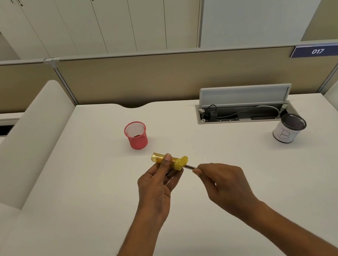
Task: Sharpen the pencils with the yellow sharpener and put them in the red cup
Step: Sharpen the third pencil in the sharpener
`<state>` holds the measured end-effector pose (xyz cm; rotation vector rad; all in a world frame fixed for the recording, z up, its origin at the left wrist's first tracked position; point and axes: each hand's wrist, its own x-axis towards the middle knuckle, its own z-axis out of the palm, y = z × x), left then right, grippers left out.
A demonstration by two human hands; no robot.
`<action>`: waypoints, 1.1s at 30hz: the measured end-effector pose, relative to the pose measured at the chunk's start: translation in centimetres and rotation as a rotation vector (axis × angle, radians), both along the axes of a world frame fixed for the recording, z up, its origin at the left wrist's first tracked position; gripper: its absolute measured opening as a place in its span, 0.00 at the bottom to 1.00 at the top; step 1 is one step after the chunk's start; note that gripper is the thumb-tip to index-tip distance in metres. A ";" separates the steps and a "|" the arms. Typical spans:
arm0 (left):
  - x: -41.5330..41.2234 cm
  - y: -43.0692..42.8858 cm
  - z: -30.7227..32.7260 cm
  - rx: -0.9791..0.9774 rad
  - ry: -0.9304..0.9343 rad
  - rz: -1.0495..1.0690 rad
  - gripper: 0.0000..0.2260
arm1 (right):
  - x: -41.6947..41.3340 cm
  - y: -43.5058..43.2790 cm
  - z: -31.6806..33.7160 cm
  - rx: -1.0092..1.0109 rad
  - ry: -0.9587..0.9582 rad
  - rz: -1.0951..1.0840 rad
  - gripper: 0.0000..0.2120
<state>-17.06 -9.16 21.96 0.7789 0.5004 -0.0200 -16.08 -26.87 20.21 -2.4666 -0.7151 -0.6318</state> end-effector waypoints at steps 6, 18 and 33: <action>-0.4 0.0 -0.2 0.037 -0.012 -0.017 0.11 | -0.3 1.3 3.4 0.817 1.110 -0.169 0.19; -0.1 0.5 0.0 0.005 0.023 0.051 0.13 | -0.2 -0.3 0.0 -0.066 0.056 0.038 0.16; -0.6 0.1 0.1 0.058 -0.051 -0.035 0.09 | -1.3 1.2 2.9 0.809 1.040 -0.104 0.20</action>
